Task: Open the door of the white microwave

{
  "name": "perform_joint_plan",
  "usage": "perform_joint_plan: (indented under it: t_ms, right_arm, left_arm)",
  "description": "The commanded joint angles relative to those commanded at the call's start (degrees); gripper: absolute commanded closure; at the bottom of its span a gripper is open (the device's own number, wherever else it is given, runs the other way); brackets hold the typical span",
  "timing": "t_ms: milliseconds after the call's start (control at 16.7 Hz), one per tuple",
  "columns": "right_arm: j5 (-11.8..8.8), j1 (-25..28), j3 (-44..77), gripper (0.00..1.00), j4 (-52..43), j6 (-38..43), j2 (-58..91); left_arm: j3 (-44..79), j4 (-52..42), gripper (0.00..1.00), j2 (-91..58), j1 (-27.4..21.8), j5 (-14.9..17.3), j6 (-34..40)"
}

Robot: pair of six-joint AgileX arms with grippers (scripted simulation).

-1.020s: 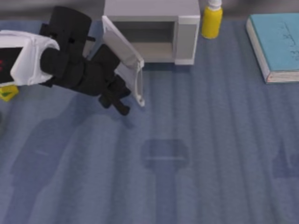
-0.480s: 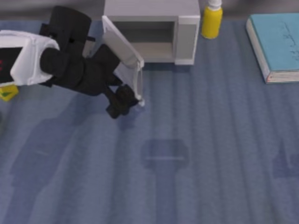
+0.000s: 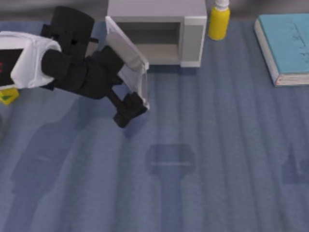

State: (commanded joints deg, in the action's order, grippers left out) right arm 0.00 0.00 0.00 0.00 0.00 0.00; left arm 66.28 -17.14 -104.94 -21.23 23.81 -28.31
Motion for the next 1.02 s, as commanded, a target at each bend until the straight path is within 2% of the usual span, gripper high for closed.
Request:
perform_joint_plan:
  t_ms: [240, 600, 1020]
  right_arm:
    - [0.0, 0.0, 0.0, 0.00, 0.0, 0.0, 0.0]
    - [0.0, 0.0, 0.0, 0.00, 0.0, 0.0, 0.0]
    - [0.0, 0.0, 0.0, 0.00, 0.0, 0.0, 0.0]
  left_arm:
    - [-0.6, -1.3, 0.00, 2.3, -0.3, -0.5, 0.4]
    - [-3.7, -8.0, 0.00, 12.9, -1.8, -1.8, 2.7]
    - [-3.1, -9.1, 0.00, 13.1, -1.9, -2.4, 3.5]
